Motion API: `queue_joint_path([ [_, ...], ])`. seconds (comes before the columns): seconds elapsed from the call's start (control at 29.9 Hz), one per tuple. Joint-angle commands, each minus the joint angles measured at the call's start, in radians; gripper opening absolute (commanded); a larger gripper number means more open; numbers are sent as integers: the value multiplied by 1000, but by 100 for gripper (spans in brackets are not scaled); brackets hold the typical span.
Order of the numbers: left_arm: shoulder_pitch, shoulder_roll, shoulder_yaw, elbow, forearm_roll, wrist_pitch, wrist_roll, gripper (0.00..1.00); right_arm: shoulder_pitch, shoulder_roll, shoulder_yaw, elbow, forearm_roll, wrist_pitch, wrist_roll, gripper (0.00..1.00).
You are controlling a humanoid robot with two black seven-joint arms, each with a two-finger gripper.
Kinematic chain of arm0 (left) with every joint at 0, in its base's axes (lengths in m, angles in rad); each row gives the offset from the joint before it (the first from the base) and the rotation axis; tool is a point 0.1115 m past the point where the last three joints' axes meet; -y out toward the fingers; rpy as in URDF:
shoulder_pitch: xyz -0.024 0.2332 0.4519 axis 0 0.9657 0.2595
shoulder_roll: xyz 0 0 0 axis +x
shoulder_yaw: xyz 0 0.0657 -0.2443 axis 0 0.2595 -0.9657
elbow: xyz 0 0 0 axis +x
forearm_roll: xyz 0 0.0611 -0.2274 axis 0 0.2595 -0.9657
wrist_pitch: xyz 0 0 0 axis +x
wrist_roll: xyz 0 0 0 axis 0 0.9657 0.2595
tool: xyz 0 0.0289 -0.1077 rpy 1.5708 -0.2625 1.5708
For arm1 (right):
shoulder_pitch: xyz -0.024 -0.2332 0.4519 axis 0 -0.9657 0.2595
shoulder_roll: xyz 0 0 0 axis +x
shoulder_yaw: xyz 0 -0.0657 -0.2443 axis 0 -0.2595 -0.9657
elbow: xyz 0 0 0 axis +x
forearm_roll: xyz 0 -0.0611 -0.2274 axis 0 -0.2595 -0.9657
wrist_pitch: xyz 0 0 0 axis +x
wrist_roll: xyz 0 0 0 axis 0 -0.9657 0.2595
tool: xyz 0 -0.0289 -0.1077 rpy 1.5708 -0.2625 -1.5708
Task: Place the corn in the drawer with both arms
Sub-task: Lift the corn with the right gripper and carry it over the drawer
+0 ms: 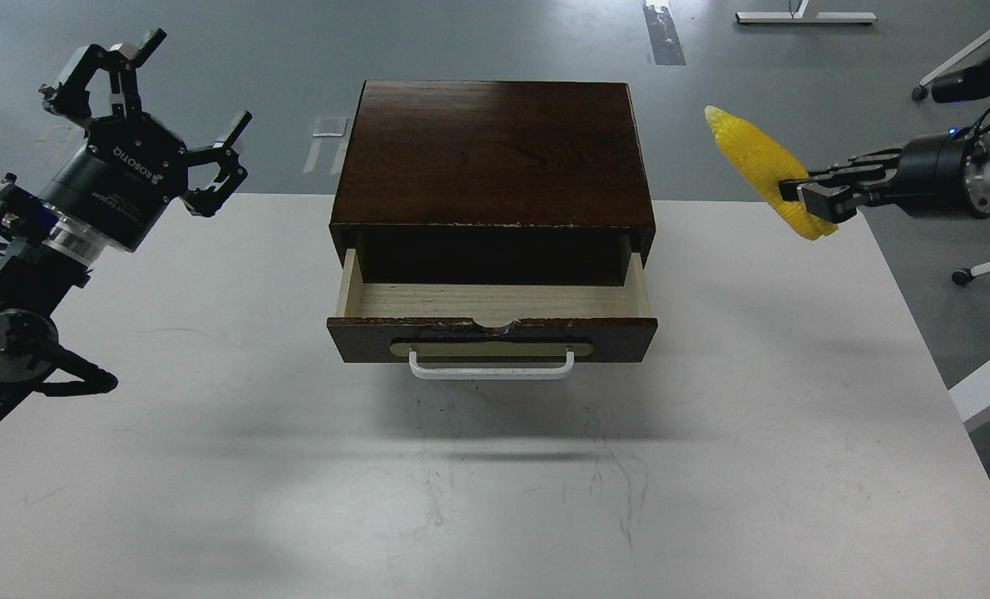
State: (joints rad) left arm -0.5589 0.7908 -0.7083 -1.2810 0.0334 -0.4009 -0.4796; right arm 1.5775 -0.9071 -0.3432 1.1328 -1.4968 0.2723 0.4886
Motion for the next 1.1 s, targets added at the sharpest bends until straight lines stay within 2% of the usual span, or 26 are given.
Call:
queue_joint_path([
  [0.0,-1,2,0,0,0,-1,0,98,139,49,-29,31,7,7,0,0],
  [0.17,-1,4,-13,0,0,1,0,98,263,152,-97,108,55,19,0,0],
  [0.3,-1,5,-14,0,0,1,0,98,335,293,-171,134,113,21,0,0],
  [0.63,8,8,-14,0,0,-1,-1,98,345,479,-240,131,96,8,0,0],
  [0.8,8,11,-14,-1,0,-1,-2,98,345,542,-267,127,41,-70,0,0],
  [0.87,8,12,-14,-3,0,-1,-1,98,345,568,-295,127,-11,-139,0,0],
  [1.07,10,27,-14,-14,0,-1,0,98,339,616,-358,119,-25,-222,0,0],
])
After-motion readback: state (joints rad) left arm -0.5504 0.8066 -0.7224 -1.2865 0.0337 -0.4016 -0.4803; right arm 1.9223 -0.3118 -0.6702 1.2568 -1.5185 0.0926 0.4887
